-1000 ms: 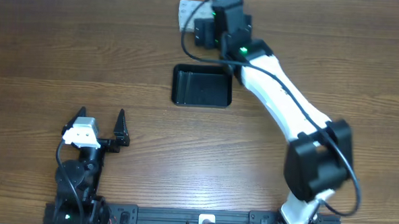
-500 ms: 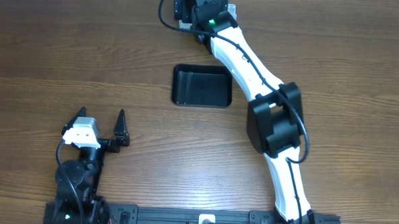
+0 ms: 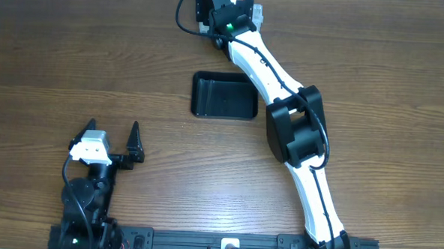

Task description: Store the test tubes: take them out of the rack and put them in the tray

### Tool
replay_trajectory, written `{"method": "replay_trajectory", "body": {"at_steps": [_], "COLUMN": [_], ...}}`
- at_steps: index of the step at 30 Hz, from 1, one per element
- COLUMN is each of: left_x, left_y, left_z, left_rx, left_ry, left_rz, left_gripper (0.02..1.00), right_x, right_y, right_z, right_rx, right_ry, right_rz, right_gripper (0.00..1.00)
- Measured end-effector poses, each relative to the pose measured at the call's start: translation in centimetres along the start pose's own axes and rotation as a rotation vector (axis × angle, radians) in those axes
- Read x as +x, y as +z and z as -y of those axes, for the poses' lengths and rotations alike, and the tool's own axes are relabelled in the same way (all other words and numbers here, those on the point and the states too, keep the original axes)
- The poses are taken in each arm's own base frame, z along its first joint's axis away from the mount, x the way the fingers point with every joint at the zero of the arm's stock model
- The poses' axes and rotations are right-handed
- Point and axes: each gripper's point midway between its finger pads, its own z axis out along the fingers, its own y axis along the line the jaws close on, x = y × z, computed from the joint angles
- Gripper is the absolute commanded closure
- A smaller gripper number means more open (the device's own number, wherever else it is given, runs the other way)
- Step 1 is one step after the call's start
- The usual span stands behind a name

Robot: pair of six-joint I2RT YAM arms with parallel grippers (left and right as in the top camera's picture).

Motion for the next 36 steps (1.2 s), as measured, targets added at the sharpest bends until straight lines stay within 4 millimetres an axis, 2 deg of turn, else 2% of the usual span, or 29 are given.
{"method": "replay_trajectory", "body": {"at_steps": [7, 16, 27, 36], "left_x": [0.0, 0.0, 0.0, 0.0], "left_y": [0.0, 0.0, 0.0, 0.0], "left_z": [0.0, 0.0, 0.0, 0.0], "left_rx": [0.000, 0.000, 0.000, 0.000], "left_ry": [0.000, 0.000, 0.000, 0.000], "left_rz": [0.000, 0.000, 0.000, 0.000], "left_gripper": [0.018, 0.020, 0.018, 0.018], "right_x": [-0.4, -0.5, -0.7, 0.0], "right_y": [0.0, 0.2, 0.7, 1.1], "right_z": [0.5, 1.1, 3.0, 3.4], "right_rx": [0.030, 0.046, 0.086, 0.094], "right_ry": [0.003, 0.006, 0.015, 0.008], "right_rz": [0.017, 0.020, 0.013, -0.003], "right_gripper": [0.060, 0.244, 0.373, 0.614]}}
